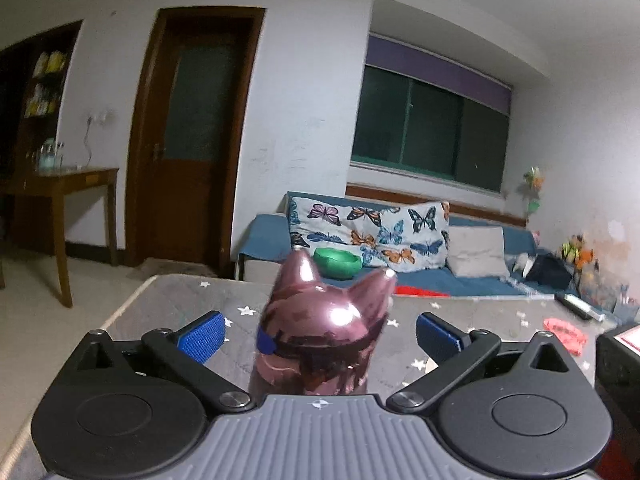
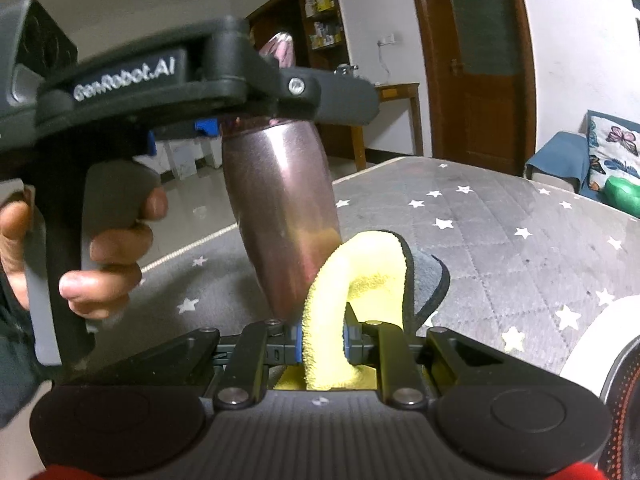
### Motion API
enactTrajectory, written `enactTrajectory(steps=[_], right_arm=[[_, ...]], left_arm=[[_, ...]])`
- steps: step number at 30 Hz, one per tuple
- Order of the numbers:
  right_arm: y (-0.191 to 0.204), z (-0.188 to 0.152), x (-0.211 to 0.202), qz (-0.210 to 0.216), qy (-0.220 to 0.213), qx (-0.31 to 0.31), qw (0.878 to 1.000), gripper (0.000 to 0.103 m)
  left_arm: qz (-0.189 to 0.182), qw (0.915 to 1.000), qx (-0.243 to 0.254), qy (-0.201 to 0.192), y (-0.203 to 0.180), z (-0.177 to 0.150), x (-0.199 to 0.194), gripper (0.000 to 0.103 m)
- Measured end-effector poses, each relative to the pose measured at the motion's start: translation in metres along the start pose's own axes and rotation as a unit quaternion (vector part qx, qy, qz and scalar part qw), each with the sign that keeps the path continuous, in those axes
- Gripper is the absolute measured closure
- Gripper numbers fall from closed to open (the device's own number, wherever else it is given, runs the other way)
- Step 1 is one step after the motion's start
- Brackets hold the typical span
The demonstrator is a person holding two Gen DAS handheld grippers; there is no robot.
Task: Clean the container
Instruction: 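Tilt the thermos with the left gripper while the right gripper rubs the cloth along it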
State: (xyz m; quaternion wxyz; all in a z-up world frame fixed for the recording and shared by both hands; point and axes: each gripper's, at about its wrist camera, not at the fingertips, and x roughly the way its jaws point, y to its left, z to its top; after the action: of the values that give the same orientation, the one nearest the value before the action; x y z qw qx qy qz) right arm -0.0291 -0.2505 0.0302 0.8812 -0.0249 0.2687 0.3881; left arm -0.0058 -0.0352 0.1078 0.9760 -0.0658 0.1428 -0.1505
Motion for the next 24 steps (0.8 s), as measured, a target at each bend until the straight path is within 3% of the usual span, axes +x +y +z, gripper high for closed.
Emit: enactTrajectory(steps=[8, 12, 24], right_arm=[[0.012, 0.030, -0.031, 0.019, -0.081, -0.035, 0.996, 0.087], [0.024, 0.038, -0.042, 0.015, -0.112, -0.060, 0.992, 0.087], [0.001, -0.002, 0.014, 0.015, -0.023, 0.004, 1.000, 0.086]], left_arm=[[-0.023, 0.9990, -0.034, -0.016, 0.019, 0.011, -0.010, 0.001], [-0.034, 0.9985, -0.043, -0.007, 0.024, 0.011, -0.007, 0.012], [-0.043, 0.9979, -0.049, -0.002, 0.023, 0.010, -0.007, 0.016]])
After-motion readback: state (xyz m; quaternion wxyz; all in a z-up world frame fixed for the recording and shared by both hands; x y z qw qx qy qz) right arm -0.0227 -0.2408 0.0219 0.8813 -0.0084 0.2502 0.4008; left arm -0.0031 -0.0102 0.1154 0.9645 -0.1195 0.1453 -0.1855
